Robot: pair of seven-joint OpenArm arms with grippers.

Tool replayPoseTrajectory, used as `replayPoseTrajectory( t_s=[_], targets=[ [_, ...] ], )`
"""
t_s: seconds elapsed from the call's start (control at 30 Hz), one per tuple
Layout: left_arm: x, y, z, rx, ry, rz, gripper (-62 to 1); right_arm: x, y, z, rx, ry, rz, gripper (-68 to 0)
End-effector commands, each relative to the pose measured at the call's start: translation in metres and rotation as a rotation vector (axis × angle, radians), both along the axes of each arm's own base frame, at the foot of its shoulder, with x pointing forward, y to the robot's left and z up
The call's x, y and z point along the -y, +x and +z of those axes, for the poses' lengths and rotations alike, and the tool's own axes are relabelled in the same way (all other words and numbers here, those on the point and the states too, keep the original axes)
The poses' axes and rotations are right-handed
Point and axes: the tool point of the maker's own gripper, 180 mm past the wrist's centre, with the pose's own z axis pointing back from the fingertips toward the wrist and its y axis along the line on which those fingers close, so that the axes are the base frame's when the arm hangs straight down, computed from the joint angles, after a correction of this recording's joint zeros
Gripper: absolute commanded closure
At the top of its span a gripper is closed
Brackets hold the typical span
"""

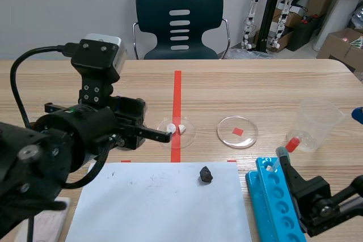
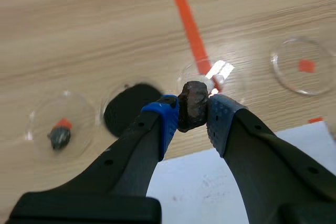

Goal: Pick up the middle mineral with the left hand

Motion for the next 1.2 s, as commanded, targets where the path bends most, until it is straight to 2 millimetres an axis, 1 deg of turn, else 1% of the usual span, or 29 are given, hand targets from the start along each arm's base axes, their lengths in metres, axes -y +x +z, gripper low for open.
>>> replayPoseTrajectory(
  t_s=[0.0, 0.13, 0.3, 0.4, 0.47, 0.57, 0.83, 0.9, 1.03, 1.17],
  targets=[
    [0.008, -0.006, 0.012, 0.061, -0.01, -0.075, -11.9, -0.001, 0.005, 0.011, 0.04, 0.009, 0.0, -67.9],
    [0.027, -0.031, 0.028, 0.159, -0.063, -0.273, -11.9, -0.001, 0.005, 0.011, 0.04, 0.009, 0.0, -67.9],
    [0.043, -0.067, 0.039, 0.213, -0.115, -0.506, -11.9, -0.001, 0.005, 0.011, 0.039, 0.009, 0.0, -67.9],
    [0.047, -0.087, 0.045, 0.235, -0.136, -0.613, -11.9, -0.001, 0.005, 0.011, 0.04, 0.009, 0.0, -67.9],
    [0.045, -0.094, 0.048, 0.251, -0.14, -0.637, -11.9, -0.001, 0.005, 0.011, 0.04, 0.009, 0.0, -67.9],
    [0.036, -0.096, 0.052, 0.274, -0.145, -0.626, -11.9, -0.001, 0.005, 0.011, 0.039, 0.009, 0.0, -67.9],
    [0.003, -0.087, 0.053, 0.295, -0.123, -0.512, -11.9, -0.001, 0.005, 0.011, 0.04, 0.009, 0.0, -67.9],
    [-0.003, -0.086, 0.056, 0.307, -0.131, -0.496, -11.9, -0.001, 0.005, 0.011, 0.039, 0.009, 0.0, -67.9],
    [-0.012, -0.089, 0.062, 0.32, -0.151, -0.501, -11.9, -0.001, 0.005, 0.011, 0.039, 0.009, 0.0, -67.9],
    [-0.02, -0.09, 0.063, 0.314, -0.154, -0.496, -11.9, -0.001, 0.005, 0.011, 0.04, 0.009, 0.0, -67.9]
  ],
)
